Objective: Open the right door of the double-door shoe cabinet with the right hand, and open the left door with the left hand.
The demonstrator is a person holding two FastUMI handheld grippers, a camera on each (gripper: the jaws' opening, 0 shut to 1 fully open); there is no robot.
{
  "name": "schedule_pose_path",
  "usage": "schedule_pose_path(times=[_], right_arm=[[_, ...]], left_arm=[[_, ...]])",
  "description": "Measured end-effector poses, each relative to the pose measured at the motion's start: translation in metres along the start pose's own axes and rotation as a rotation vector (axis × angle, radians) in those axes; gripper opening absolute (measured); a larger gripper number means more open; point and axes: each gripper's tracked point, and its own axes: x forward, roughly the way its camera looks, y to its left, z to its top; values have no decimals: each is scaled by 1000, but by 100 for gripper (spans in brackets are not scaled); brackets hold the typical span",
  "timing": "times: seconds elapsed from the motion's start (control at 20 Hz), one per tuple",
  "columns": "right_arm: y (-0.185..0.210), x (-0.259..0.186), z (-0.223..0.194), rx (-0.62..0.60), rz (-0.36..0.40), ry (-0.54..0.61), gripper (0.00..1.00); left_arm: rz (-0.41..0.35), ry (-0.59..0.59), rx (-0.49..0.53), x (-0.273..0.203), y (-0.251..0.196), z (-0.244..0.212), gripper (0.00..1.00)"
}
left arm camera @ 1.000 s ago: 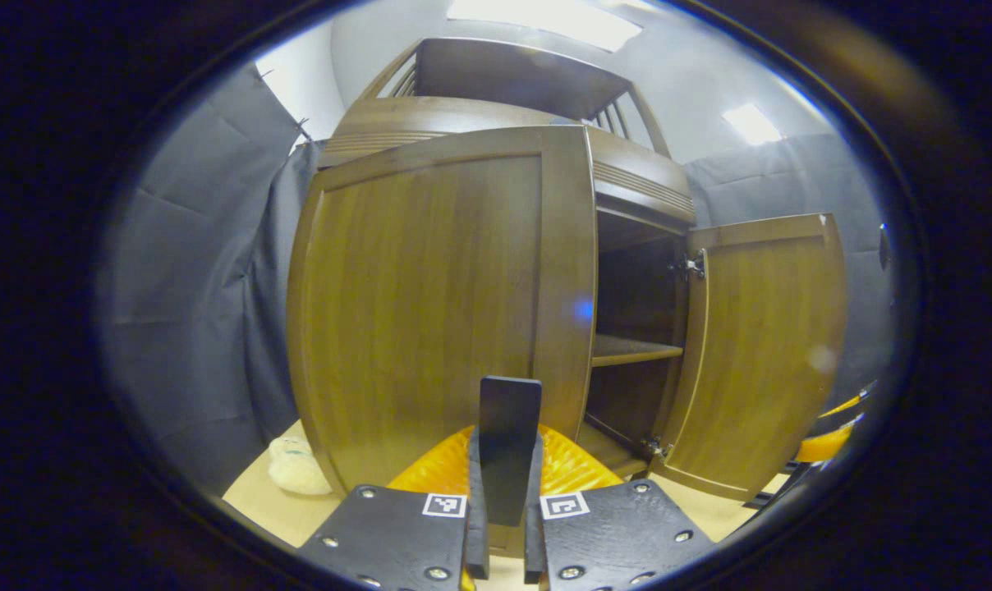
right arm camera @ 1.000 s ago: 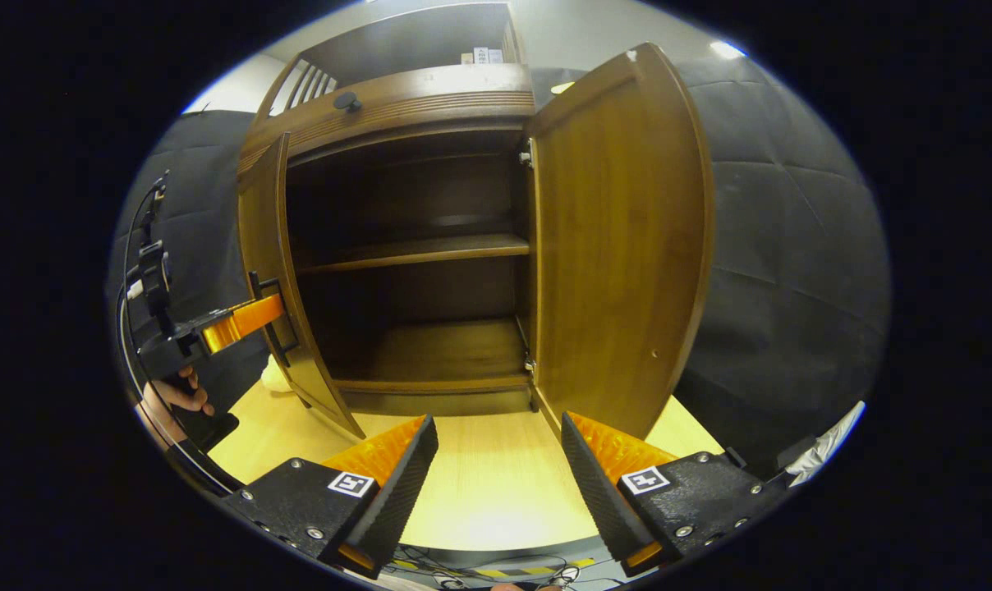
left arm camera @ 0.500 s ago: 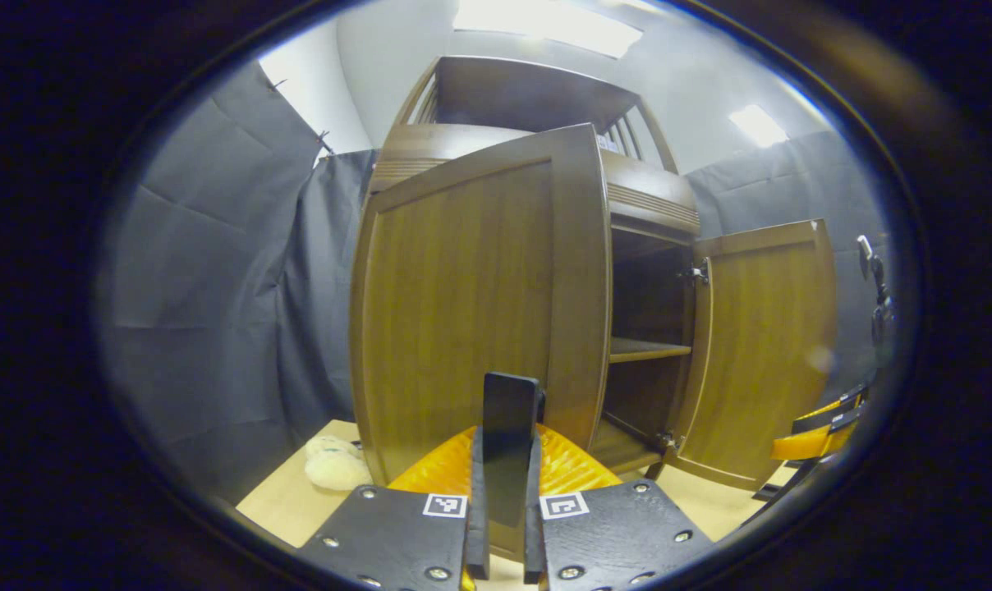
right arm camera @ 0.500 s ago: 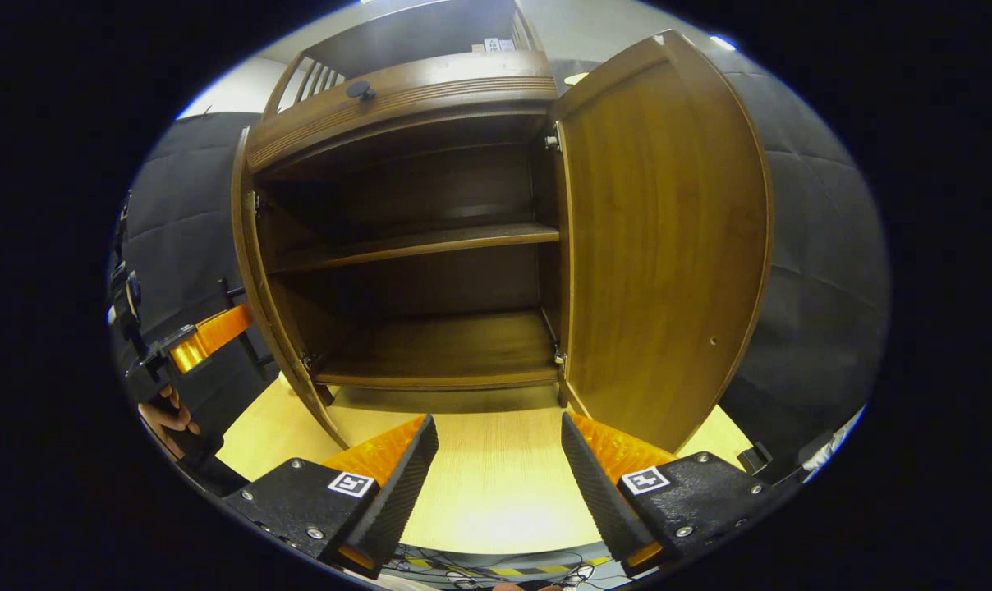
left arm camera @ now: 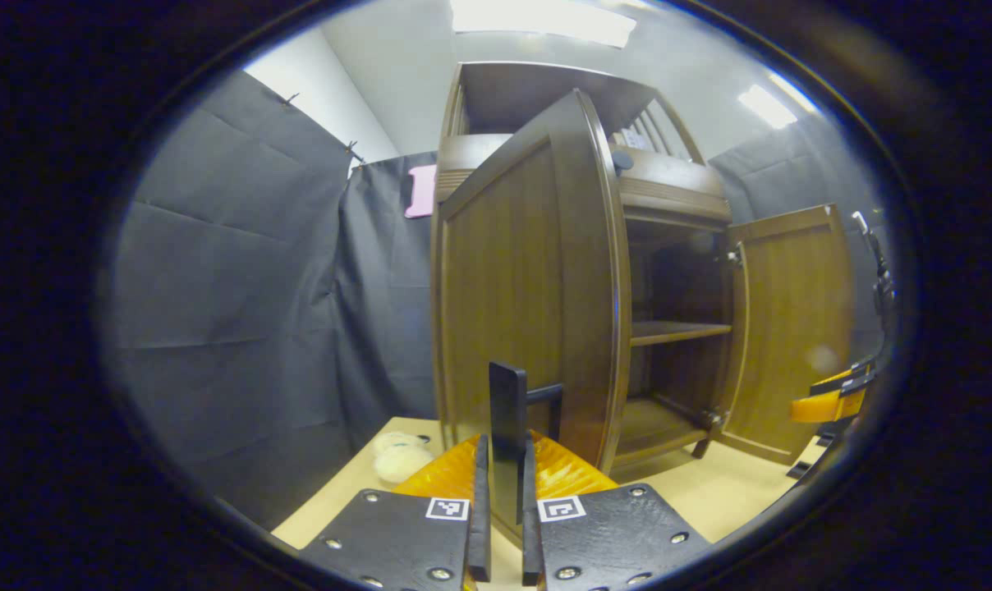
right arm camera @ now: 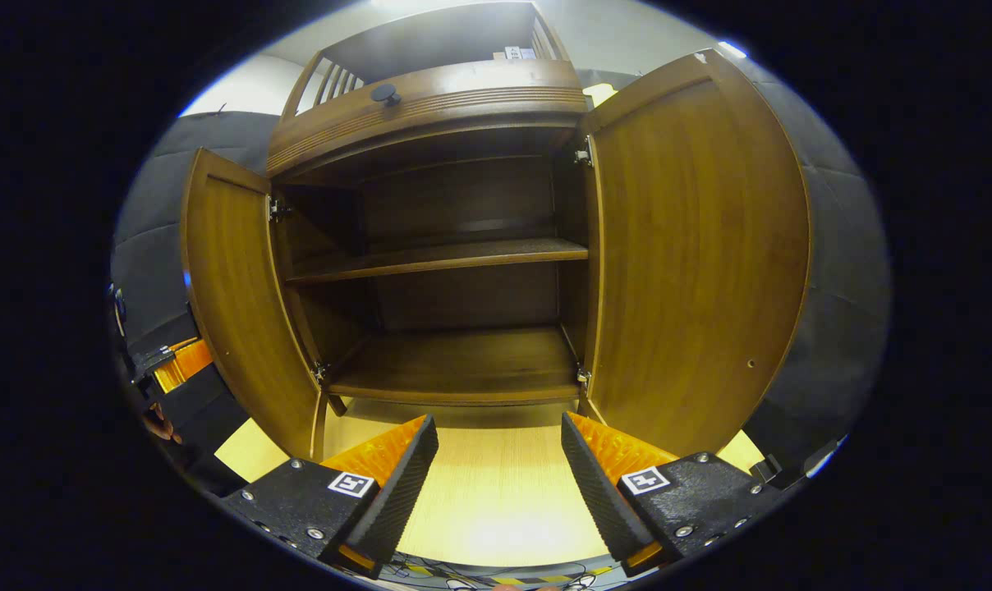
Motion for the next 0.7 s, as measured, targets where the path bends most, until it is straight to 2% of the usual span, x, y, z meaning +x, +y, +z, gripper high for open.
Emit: schedule_pose_path(times=[0.05,0.1,0.15,0.2,0.3,0.55,0.7], right_arm=[[4,2,-2,0,11,7,93],[7,3,-1,0,19,10,92],[9,5,-1,-1,23,9,92],[12,6,1,-3,27,7,92],[17,8,3,-10,37,6,92],[29,12,8,-40,52,18,92],[29,12,23,-121,37,11,92]], left_arm=[[9,6,-24,1,5,-1,22],[48,-2,-39,-2,24,-1,8],[84,6,-51,21,40,-3,16],[113,3,-60,-9,49,-1,6],[75,-4,-85,-10,67,-3,0],[-19,-12,-31,-11,124,-8,1],[-47,-27,-10,-12,137,-7,2]])
